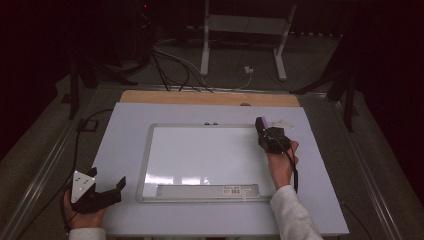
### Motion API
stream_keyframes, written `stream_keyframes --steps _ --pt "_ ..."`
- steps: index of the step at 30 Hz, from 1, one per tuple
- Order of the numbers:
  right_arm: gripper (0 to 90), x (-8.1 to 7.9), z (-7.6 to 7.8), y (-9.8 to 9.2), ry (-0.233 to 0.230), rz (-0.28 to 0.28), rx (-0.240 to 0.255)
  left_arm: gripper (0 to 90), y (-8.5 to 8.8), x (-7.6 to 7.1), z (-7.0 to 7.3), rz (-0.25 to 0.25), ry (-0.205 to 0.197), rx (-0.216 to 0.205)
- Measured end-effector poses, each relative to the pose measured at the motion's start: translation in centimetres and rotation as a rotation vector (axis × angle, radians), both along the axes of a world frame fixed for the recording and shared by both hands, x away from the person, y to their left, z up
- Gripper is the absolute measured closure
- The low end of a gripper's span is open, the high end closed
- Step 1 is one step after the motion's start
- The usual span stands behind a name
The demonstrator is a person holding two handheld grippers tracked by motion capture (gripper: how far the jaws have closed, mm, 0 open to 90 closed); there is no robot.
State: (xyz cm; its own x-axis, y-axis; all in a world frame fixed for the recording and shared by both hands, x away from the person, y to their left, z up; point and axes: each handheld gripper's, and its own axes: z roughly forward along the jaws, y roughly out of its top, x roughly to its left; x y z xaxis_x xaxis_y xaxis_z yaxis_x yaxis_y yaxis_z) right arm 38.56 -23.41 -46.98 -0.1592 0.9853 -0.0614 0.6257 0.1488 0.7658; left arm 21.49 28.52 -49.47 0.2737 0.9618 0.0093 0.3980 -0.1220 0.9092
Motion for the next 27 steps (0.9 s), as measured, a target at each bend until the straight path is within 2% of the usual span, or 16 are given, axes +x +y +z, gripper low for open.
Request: stream_keyframes --steps 5,27 --pt "63.1 0.0 0.0 -0.6 -0.002 -0.023 0.021 2.1 -0.1 0.0 0.0 -0.001 -0.001 0.001" --pt "63.0 0.9 -2.5 0.6 0.076 -0.050 0.002 2.1 0.0 0.0 0.0 0.000 0.000 -0.001"
